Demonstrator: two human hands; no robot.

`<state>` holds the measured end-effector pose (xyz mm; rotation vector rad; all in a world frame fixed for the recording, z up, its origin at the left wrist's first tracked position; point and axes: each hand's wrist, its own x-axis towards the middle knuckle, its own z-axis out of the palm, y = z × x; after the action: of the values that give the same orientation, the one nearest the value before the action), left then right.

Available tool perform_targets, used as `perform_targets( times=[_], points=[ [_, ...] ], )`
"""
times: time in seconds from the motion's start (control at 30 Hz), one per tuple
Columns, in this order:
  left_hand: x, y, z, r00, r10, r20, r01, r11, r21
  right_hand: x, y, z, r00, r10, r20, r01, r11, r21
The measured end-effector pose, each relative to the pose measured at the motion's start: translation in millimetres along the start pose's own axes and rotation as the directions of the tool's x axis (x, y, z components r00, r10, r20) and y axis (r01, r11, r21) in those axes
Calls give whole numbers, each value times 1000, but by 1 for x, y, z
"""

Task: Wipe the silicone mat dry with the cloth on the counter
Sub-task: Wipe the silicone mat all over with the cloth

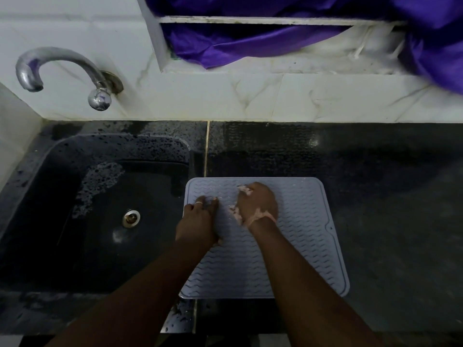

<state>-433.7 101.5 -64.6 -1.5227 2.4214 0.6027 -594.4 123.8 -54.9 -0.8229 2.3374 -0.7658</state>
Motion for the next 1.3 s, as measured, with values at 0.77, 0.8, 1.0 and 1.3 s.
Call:
perform_targets(
  times=[0.77,0.8,1.0,1.3],
  points=[
    [-1,-9,-3,997,58,-44,-58,998,-1,1,-19,13,935,211,284,-292,915,280],
    [0,-9,-4,997,66,-33,-66,998,6,1,-12,4,939,221,264,-299,903,309],
    [1,-3,-11,997,71,30,-72,997,29,11,35,-48,927,313,-204,-282,944,170],
    [6,6,-16,997,22,78,-28,997,77,18,34,-37,955,120,-270,-198,938,-284]
  ],
)
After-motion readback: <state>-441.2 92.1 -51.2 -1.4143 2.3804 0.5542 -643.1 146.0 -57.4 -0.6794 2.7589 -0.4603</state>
